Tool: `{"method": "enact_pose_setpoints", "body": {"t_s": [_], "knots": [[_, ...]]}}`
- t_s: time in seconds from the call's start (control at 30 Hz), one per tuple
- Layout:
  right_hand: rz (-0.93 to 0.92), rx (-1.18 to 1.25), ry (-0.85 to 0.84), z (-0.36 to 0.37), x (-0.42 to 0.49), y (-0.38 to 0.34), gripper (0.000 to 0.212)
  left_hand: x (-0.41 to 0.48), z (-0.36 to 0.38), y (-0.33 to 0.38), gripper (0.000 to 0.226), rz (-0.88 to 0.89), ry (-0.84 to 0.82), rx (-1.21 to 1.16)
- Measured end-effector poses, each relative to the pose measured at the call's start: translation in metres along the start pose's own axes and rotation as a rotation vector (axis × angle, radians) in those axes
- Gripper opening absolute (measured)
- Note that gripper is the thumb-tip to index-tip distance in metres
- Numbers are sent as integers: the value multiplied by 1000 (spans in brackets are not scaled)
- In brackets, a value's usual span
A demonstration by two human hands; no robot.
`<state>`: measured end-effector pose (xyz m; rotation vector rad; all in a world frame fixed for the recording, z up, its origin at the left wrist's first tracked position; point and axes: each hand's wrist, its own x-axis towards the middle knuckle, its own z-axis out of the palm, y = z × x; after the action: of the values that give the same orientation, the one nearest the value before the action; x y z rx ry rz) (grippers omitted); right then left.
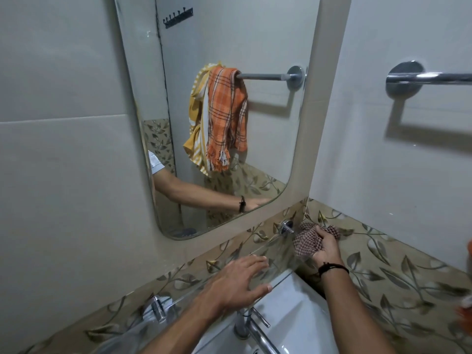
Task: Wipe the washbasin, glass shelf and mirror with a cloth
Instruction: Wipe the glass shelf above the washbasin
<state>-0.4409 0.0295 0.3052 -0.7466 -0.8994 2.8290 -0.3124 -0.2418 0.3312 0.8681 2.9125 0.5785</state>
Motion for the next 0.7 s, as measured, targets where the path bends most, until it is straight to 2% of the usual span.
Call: {"method": "enact_pose_setpoints", "body": {"t_s": [0.07, 0.1, 0.17, 0.23, 0.3, 0.37, 0.43, 0.5, 0.7], "knots": [[-86, 130, -62, -3, -14, 12, 26, 0, 1, -1, 64, 3, 0, -1], [-155, 197, -79, -3, -22, 21, 34, 0, 0, -1, 64, 4, 2, 3], [-231, 322, -98, 4, -40, 44, 61, 0, -1, -2, 64, 0, 4, 3], [-230, 374, -80, 12, -50, 61, 87, -1, -1, -3, 65, -5, 12, -12], [-227, 360, -66, 11, -52, 66, 99, -2, -2, -1, 65, -1, 17, -20], [-186, 395, -77, 5, -45, 63, 96, -3, -5, 2, 63, 2, 7, -18], [-170, 485, -78, 6, -32, 52, 79, -5, -9, 5, 61, 3, 3, -17], [-179, 540, -86, 9, -22, 45, 71, -7, -11, 7, 61, 4, -5, -23], [-147, 429, -141, 9, -53, 68, 78, -4, -7, 3, 62, 14, 13, -24]]}}
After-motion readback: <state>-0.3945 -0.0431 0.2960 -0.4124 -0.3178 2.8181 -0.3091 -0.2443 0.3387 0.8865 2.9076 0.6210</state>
